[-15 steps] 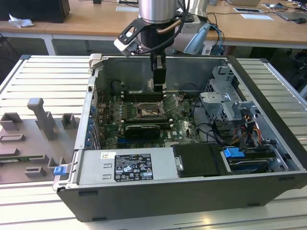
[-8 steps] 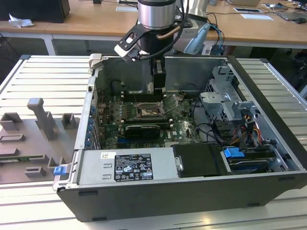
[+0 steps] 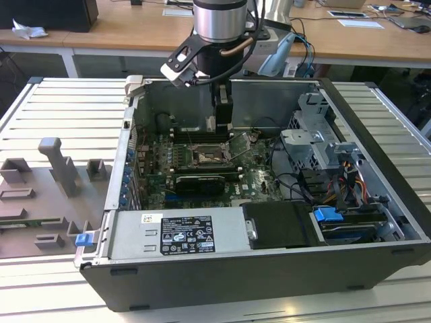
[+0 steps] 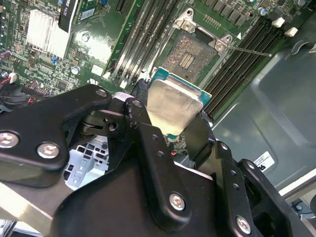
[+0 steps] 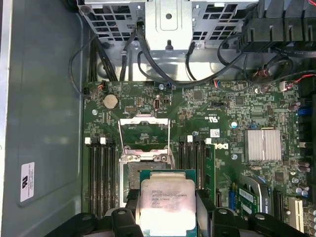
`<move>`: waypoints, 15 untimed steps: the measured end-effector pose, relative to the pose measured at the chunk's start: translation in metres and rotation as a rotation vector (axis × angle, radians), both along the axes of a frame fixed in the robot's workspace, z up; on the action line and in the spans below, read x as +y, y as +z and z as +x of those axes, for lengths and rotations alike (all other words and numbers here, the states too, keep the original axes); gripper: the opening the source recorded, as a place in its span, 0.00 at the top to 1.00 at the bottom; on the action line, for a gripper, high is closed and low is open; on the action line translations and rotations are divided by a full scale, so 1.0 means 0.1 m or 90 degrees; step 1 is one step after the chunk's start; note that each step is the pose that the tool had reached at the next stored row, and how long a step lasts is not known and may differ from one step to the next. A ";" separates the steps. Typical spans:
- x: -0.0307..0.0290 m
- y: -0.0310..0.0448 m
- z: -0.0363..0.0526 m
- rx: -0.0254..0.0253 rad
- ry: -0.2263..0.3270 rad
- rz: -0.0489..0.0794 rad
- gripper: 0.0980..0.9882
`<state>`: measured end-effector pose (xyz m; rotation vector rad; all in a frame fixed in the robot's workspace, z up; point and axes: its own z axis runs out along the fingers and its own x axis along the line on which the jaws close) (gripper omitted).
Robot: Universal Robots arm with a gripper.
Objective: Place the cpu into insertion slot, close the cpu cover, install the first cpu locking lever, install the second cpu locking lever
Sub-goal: 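Place the cpu into insertion slot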
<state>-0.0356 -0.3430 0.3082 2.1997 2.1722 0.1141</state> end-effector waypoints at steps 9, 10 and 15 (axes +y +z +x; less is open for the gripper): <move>0.000 -0.029 0.000 0.0000 0.000 0.000 0.51; 0.000 -0.032 0.000 0.0000 0.000 0.000 0.51; 0.000 -0.054 -0.004 0.0000 0.000 0.000 0.51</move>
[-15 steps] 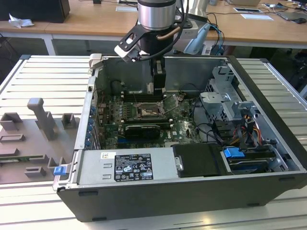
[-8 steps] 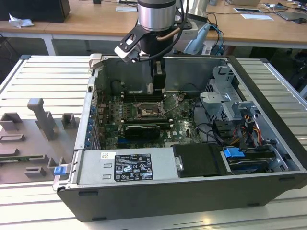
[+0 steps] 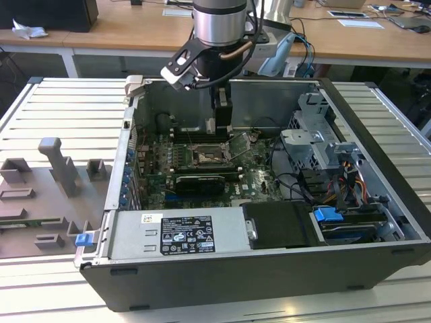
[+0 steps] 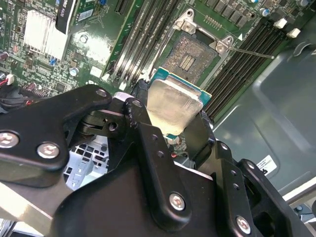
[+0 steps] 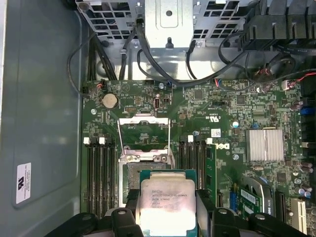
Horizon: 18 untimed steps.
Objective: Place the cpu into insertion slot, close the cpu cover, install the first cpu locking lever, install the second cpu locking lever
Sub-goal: 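Place the cpu into insertion slot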
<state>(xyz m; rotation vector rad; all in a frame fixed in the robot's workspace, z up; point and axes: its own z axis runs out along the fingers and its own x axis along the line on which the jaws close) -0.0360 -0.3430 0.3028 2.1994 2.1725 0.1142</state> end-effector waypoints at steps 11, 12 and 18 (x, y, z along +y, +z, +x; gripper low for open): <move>0.000 -0.053 -0.005 0.0000 0.000 0.000 0.51; 0.000 -0.056 -0.005 0.0000 0.000 0.000 0.51; 0.000 -0.070 -0.006 0.0000 0.000 0.000 0.51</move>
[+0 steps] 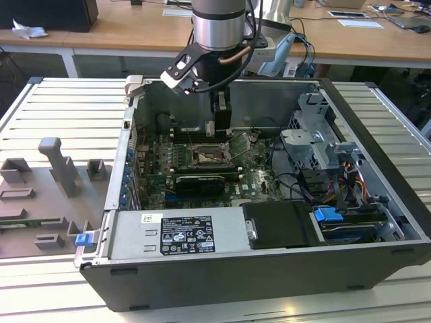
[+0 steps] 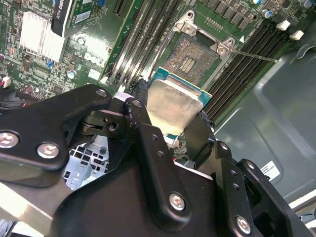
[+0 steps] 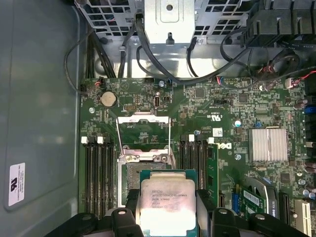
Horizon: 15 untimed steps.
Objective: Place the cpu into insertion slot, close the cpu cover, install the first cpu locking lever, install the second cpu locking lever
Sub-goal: 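Place the cpu into insertion slot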
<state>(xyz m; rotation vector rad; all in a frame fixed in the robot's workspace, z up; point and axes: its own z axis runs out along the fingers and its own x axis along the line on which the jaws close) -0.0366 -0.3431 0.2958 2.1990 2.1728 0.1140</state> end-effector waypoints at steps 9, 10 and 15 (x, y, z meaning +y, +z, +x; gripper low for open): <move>0.000 -0.010 0.000 0.0000 0.000 0.000 0.51; 0.000 -0.011 0.000 0.0000 0.000 0.000 0.51; 0.001 -0.022 -0.005 -0.0002 0.000 0.000 0.51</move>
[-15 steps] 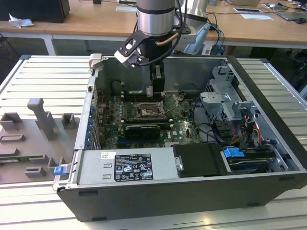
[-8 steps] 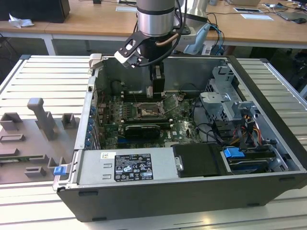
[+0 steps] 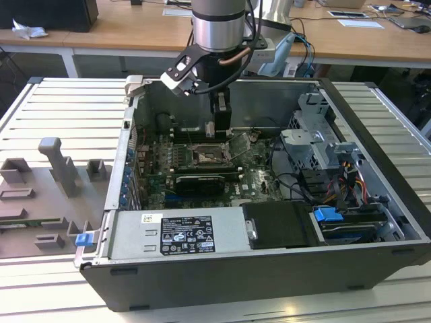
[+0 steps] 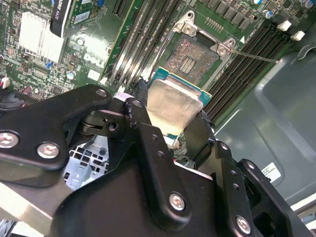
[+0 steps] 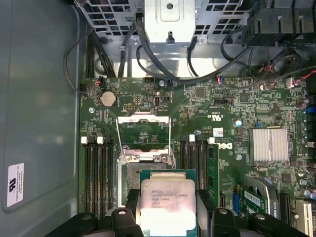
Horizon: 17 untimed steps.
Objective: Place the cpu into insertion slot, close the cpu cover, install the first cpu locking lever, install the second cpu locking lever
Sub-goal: 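Place the cpu into insertion slot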
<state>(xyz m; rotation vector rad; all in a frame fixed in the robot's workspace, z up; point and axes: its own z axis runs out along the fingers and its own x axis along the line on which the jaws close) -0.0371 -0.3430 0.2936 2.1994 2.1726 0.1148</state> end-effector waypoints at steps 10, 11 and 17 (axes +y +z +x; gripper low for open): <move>0.020 -0.189 -0.011 0.0002 0.014 0.000 0.51; 0.020 -0.192 -0.011 0.0001 0.014 0.000 0.51; 0.020 -0.207 -0.012 -0.0002 0.014 0.000 0.51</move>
